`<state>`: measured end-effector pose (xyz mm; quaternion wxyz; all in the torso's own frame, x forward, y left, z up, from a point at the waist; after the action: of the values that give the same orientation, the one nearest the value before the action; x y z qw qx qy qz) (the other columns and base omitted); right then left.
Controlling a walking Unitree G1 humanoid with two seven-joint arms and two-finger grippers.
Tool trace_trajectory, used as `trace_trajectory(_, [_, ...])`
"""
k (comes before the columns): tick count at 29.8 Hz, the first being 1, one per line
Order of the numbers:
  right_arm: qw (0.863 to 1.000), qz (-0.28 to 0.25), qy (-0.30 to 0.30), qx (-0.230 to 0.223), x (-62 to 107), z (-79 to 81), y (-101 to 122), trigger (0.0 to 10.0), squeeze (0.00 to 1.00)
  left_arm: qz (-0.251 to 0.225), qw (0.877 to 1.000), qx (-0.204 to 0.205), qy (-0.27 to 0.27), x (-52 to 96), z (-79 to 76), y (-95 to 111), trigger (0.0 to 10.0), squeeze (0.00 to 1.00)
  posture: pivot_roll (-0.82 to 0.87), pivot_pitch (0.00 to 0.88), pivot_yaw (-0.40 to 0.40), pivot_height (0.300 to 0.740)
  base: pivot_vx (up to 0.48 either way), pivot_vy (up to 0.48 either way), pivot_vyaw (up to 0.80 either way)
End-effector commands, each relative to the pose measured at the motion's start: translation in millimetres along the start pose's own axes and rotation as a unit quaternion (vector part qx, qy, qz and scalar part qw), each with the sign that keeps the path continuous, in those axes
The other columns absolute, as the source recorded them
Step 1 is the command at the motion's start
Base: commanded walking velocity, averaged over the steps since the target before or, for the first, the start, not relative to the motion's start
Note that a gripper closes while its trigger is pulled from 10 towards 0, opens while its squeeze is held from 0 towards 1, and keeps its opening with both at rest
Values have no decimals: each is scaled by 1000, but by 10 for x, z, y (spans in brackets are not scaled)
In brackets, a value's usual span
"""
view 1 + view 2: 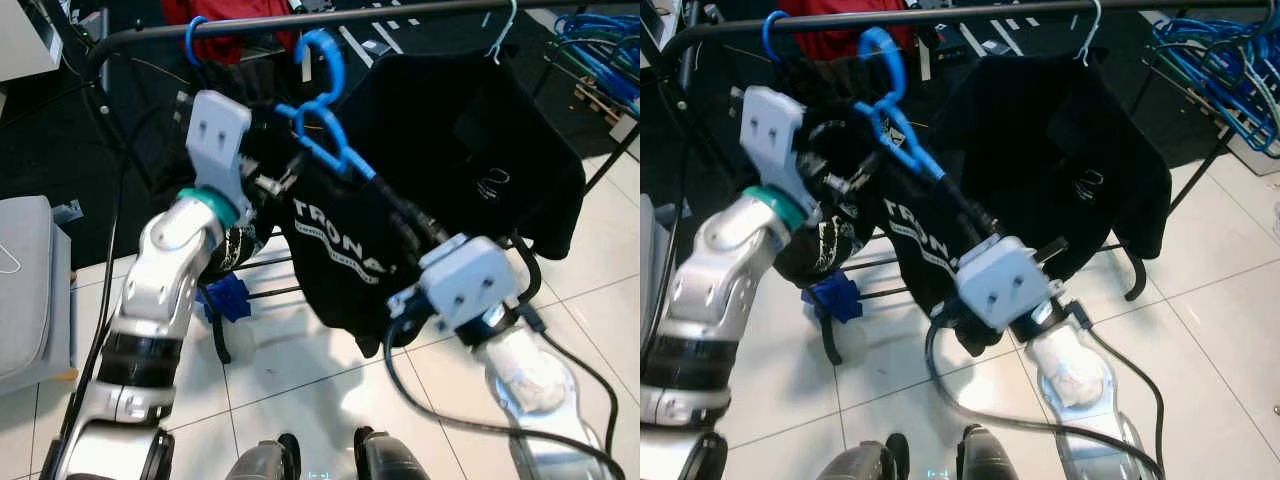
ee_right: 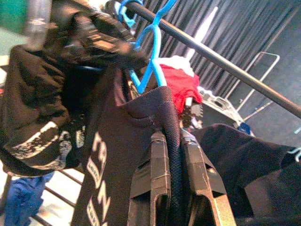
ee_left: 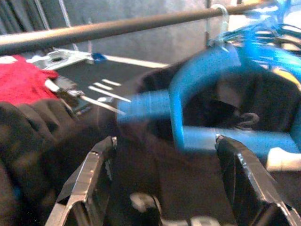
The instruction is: Hang hanger
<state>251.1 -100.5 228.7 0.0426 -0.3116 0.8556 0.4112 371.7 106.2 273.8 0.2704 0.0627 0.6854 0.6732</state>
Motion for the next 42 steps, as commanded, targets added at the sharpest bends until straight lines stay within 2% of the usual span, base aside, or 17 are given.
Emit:
trace_trajectory(1, [999, -34, 7, 8, 27, 10, 136, 10000, 0, 4, 1000, -4, 19, -25, 81, -1, 10000, 0, -225, 112, 130, 740, 0, 0, 0])
trace_trajectory(6, [999, -39, 11, 13, 49, 8, 155, 10000, 0, 4, 999, -32, 37, -31, 202, 52, 10000, 0, -227, 112, 133, 740, 0, 0, 0])
trace_trajectory(14, [999, -45, -3, 23, 37, -46, 187, 10000, 0, 19, 999, -30, 18, 32, 215, 17, 10000, 0, -227, 115, 138, 740, 0, 0, 0])
trace_trajectory(15, [999, -35, -17, 25, 32, -90, 140, 10000, 0, 25, 999, 16, -30, 92, 124, 37, 10000, 0, -224, 114, 140, 740, 0, 0, 0])
trace_trajectory(17, [999, -15, -50, 16, 6, -179, 46, 10000, 0, 30, 985, 85, -150, 320, -121, 108, 10000, 0, -210, 119, 143, 740, 0, 0, 0])
trace_trajectory(18, [998, -11, -59, 13, -3, -206, 22, 10000, 0, 37, 979, 91, -181, 414, -184, 107, 10000, 0, -210, 119, 143, 740, 0, 0, 0])
trace_trajectory(21, [998, -10, -62, 12, -8, -217, 15, 10000, 0, 44, 977, 86, -188, 462, -193, 90, 10000, 0, -210, 119, 143, 740, 0, 0, 0])
trace_trajectory(23, [998, -10, -62, 13, -9, -227, 13, 10000, 0, 52, 982, 69, -170, 482, -130, 47, 10000, 0, -203, 122, 144, 740, 0, 0, 0])
trace_trajectory(25, [998, -13, -60, 14, -5, -239, 24, 10000, 0, 59, 989, 42, -126, 438, -11, 1, 10000, 0, -201, 123, 141, 740, 0, 0, 0])
trace_trajectory(27, [998, -15, -60, 14, -3, -243, 30, 10000, 0, 62, 991, 32, -111, 422, 29, -13, 10000, 0, -201, 123, 141, 740, 0, 0, 0])
trace_trajectory(31, [999, -33, -30, 11, -20, -155, 109, 10000, 0, 49, 998, 10, -43, 266, 120, -17, 10000, 0, -206, 122, 137, 740, 0, 0, 0])
trace_trajectory(34, [999, -44, -15, 9, -26, -92, 160, 10000, 0, 51, 999, 4, -16, 194, 148, -25, 10000, 0, -212, 121, 137, 740, 0, 0, 0])
trace_trajectory(36, [999, -44, -15, 9, -26, -92, 160, 10000, 0, 51, 999, 4, -16, 194, 148, -25, 10000, 0, -212, 121, 137, 740, 0, 0, 0])
trace_trajectory(39, [999, -48, -7, 9, -12, -54, 194, 10000, 0, 49, 999, 3, 23, 150, 253, -7, 10000, 0, -219, 124, 140, 740, 0, 0, 0])
trace_trajectory(42, [999, -49, -5, 9, -4, -47, 202, 10000, 0, 51, 998, 0, 28, 143, 279, -3, 10000, 0, -221, 124, 142, 740, 0, 0, 0])
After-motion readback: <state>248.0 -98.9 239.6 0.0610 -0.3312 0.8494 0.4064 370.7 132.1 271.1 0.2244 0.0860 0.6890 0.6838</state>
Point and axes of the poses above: a point about 5 cm out from each wrist's last joint towards the gripper, its own x axis pointing back from the gripper into the wrist, its own y axis along the axis of the wrist's last joint, z = x × y, the point moved 3 cm from there along -x, pointing out of the wrist towards the gripper, and after that the axes turned 8 degrees about x, right-handed, at the moved point
